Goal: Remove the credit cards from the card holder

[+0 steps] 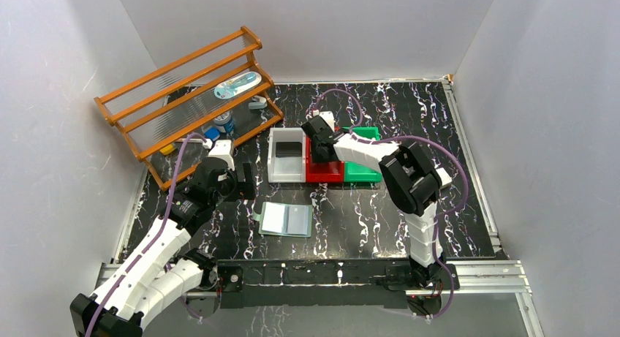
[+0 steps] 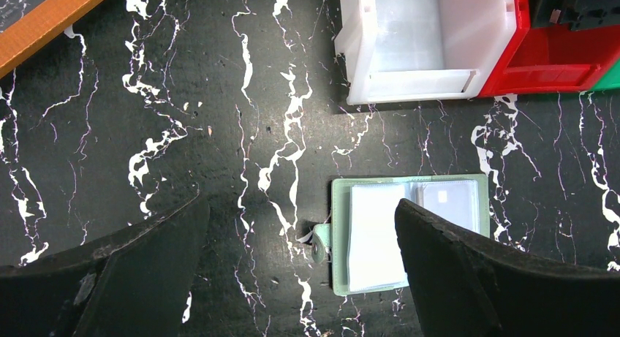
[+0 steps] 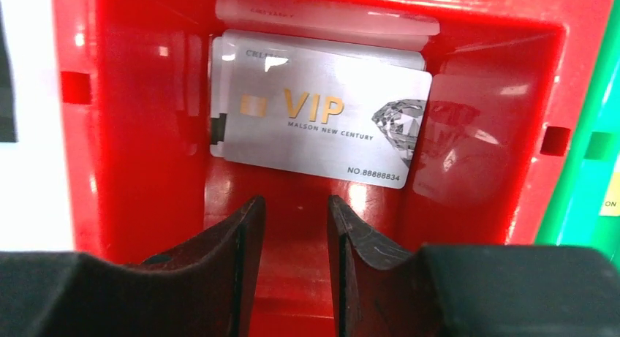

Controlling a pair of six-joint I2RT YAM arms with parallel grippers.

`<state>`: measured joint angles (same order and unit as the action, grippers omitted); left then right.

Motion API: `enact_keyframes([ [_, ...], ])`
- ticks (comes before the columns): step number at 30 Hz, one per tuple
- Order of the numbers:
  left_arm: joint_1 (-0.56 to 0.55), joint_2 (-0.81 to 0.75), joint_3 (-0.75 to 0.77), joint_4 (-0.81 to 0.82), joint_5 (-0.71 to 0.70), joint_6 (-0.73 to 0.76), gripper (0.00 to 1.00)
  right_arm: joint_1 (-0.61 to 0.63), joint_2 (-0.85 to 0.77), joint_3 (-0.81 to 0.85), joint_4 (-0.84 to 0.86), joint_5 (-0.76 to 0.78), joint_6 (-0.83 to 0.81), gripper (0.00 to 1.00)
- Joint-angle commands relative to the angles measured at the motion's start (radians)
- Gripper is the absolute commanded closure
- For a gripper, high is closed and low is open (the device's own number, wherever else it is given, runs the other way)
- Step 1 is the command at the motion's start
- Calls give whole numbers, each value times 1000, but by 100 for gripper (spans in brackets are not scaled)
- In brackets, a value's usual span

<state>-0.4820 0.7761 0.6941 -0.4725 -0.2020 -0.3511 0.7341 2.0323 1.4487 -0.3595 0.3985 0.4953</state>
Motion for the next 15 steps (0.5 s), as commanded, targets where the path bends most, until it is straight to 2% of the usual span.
enact_keyframes([
  [1,-3,-12,20,-5,-8,9,2,-5,16,45,7,82,45,55],
  [15,-2,-12,21,-5,-11,9,2,-5,42,10,94,145,83,54],
])
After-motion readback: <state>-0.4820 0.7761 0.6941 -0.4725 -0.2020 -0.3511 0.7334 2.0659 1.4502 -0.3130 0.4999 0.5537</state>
